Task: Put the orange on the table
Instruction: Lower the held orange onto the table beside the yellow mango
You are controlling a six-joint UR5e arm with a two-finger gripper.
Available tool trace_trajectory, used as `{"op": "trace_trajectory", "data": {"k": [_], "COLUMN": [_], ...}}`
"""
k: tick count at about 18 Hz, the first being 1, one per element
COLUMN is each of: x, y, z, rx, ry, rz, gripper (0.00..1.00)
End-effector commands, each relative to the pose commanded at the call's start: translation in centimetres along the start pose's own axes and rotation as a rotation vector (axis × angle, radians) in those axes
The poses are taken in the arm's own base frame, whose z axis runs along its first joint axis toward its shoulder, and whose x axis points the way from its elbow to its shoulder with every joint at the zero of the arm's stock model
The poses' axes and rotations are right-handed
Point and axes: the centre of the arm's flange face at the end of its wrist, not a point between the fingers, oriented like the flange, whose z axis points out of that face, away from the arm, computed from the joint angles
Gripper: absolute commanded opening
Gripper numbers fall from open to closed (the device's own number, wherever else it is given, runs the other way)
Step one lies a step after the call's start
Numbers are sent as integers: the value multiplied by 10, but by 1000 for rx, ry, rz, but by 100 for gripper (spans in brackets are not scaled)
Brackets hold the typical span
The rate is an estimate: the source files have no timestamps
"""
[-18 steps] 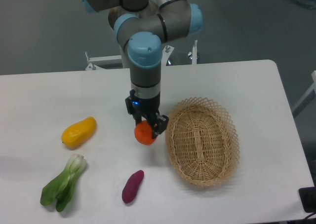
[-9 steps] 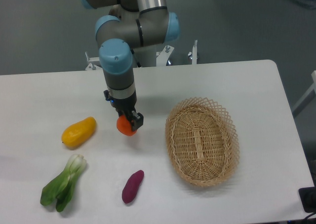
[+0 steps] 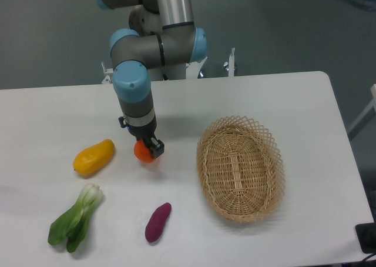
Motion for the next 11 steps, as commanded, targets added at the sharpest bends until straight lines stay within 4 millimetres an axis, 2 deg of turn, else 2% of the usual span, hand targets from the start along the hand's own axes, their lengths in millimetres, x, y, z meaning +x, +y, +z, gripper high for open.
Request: {"op": "trace_trajectory", "data": {"k": [1,2,5,8,11], "x": [-1,-1,-4,-21,-49], "y": [0,0,0,-5,5], "z": [-1,-3,-10,-29,-48], "rx": [-1,1,9,27,41], "ry": [-2,-5,-20,-60,-90], "rz": [-2,-2,0,-2,-33], "gripper": [93,100,100,100,100]}}
